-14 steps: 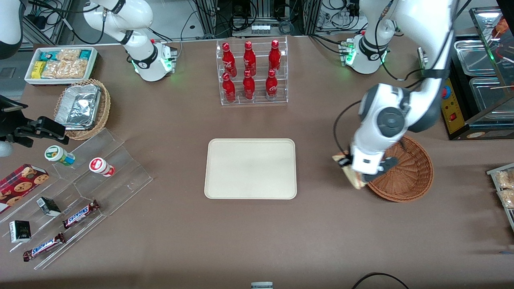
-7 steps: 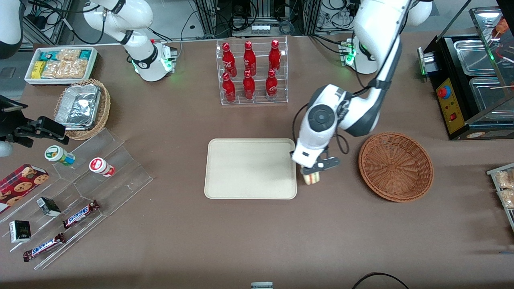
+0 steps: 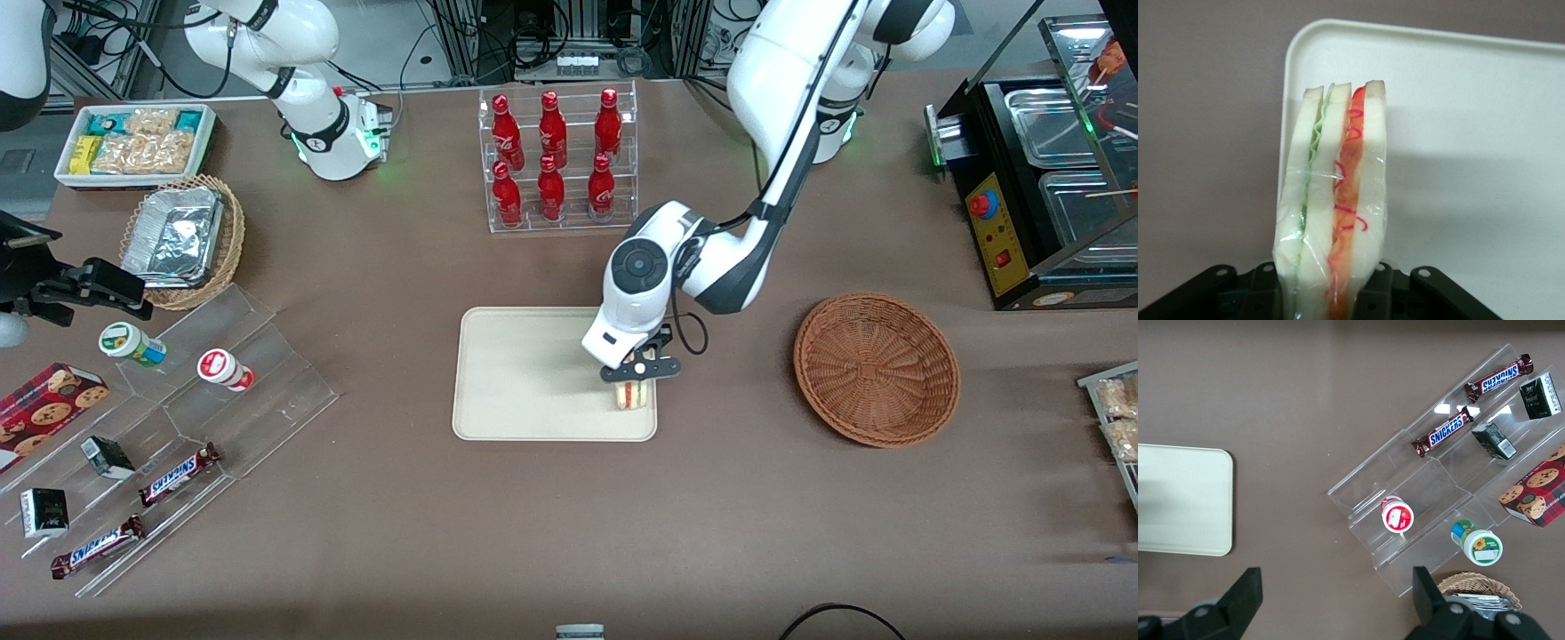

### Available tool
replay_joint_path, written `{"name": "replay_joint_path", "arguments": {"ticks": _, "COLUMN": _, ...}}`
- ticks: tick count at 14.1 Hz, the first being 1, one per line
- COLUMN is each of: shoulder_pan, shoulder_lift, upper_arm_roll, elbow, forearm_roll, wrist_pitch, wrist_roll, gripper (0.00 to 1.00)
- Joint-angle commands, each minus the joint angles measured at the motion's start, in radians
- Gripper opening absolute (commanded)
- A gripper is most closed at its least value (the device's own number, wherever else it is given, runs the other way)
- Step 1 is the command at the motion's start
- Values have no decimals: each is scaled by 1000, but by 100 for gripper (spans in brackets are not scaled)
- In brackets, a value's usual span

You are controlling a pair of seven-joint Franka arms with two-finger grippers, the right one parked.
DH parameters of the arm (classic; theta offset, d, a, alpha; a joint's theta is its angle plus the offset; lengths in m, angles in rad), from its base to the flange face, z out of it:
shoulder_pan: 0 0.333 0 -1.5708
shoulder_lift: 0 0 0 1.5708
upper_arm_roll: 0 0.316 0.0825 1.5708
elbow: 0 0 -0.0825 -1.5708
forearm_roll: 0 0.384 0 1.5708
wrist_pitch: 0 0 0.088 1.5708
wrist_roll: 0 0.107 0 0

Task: Place sandwich from basket to tray
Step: 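Carry the sandwich with the left gripper over the cream tray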

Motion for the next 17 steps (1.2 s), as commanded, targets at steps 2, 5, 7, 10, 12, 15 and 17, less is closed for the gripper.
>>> {"name": "replay_joint_path", "arguments": {"ticks": 2, "shoulder_pan": -30, "shoulder_lift": 64, "upper_arm_roll": 14, "elbow": 54, "forearm_roll": -8, "wrist_pitch": 2, "wrist_roll": 19, "gripper": 35}}
{"name": "replay_joint_path", "arguments": {"ticks": 5, "shoulder_pan": -30, "shoulder_lift": 71, "upper_arm_roll": 14, "elbow": 53, "forearm_roll": -8, "wrist_pitch": 75, "wrist_roll": 22, "gripper": 36}}
{"name": "replay_joint_path", "arguments": {"ticks": 7, "shoulder_pan": -32, "shoulder_lift": 75, "upper_arm_roll": 14, "elbow": 54, "forearm_roll": -3, "wrist_pitch": 71, "wrist_roll": 27, "gripper": 36}}
{"name": "replay_joint_path", "arguments": {"ticks": 10, "shoulder_pan": -32, "shoulder_lift": 76, "upper_arm_roll": 14, "elbow": 50, "forearm_roll": 3, "wrist_pitch": 71, "wrist_roll": 31, "gripper": 41}}
{"name": "replay_joint_path", "arguments": {"ticks": 12, "shoulder_pan": -32, "shoulder_lift": 76, "upper_arm_roll": 14, "elbow": 50, "forearm_roll": 6, "wrist_pitch": 71, "wrist_roll": 78, "gripper": 58}}
{"name": "replay_joint_path", "arguments": {"ticks": 15, "shoulder_pan": -35, "shoulder_lift": 70, "upper_arm_roll": 14, "elbow": 50, "forearm_roll": -3, "wrist_pitch": 68, "wrist_roll": 76, "gripper": 100}}
{"name": "replay_joint_path", "arguments": {"ticks": 17, "shoulder_pan": -32, "shoulder_lift": 58, "upper_arm_roll": 14, "elbow": 48, "forearm_roll": -8, "wrist_pitch": 60, "wrist_roll": 73, "gripper": 100}}
